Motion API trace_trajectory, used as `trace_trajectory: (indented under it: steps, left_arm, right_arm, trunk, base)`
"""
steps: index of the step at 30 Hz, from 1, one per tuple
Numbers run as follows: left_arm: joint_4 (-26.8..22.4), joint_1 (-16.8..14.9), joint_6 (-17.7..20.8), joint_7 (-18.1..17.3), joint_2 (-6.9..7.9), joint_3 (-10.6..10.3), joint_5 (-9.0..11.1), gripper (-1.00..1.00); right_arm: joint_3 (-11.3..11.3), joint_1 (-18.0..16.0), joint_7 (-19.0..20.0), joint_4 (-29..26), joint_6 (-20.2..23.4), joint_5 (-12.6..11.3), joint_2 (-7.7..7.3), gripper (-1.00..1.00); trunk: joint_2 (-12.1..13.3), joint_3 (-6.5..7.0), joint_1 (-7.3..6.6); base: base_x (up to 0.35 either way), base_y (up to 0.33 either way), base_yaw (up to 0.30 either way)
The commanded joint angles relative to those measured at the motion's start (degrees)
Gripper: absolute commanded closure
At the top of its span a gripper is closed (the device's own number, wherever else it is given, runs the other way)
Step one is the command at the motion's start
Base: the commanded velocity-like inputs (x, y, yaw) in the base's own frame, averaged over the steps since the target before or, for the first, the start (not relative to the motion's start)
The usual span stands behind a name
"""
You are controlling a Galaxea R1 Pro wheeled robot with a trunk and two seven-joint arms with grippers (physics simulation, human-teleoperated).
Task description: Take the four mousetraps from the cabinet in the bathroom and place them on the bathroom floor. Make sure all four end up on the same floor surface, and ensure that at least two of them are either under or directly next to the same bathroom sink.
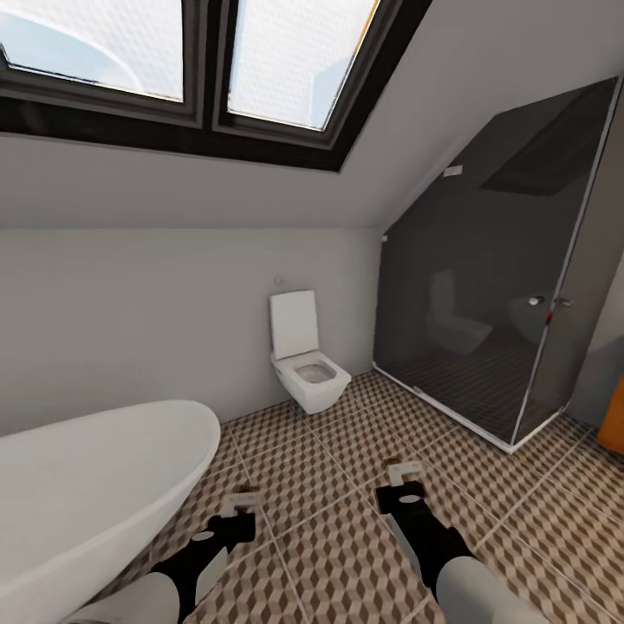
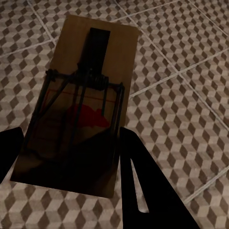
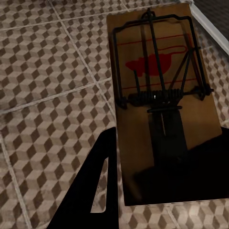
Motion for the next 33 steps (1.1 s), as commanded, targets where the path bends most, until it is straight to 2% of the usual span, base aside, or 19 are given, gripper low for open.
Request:
trace_trajectory:
  steps: [1, 25, 33]
  left_arm:
    - [0.09, -0.06, -0.25, 0.03, 0.02, -0.47, 0.51, 1.0]
    - [0.16, -0.06, -0.26, 0.03, 0.07, -0.47, 0.51, 1.0]
    - [0.16, -0.06, -0.29, 0.03, 0.07, -0.47, 0.59, 1.0]
  right_arm:
    - [-0.39, -0.01, 0.14, -0.12, 0.3, 0.5, 0.06, 1.0]
    - [-0.44, -0.01, 0.17, -0.12, 0.33, 0.5, 0.03, 1.0]
    - [-0.44, -0.01, 0.17, -0.12, 0.33, 0.5, 0.04, 1.0]
  trunk:
    - [-0.04, -0.04, 0.0]
    - [-0.04, 0.01, 0.0]
    - [-0.04, 0.01, 0.0]
  base:
    - [0.0, 0.0, 0.163]
    - [0.0, 0.0, 0.016]
    - [-0.215, -0.188, 0.0]
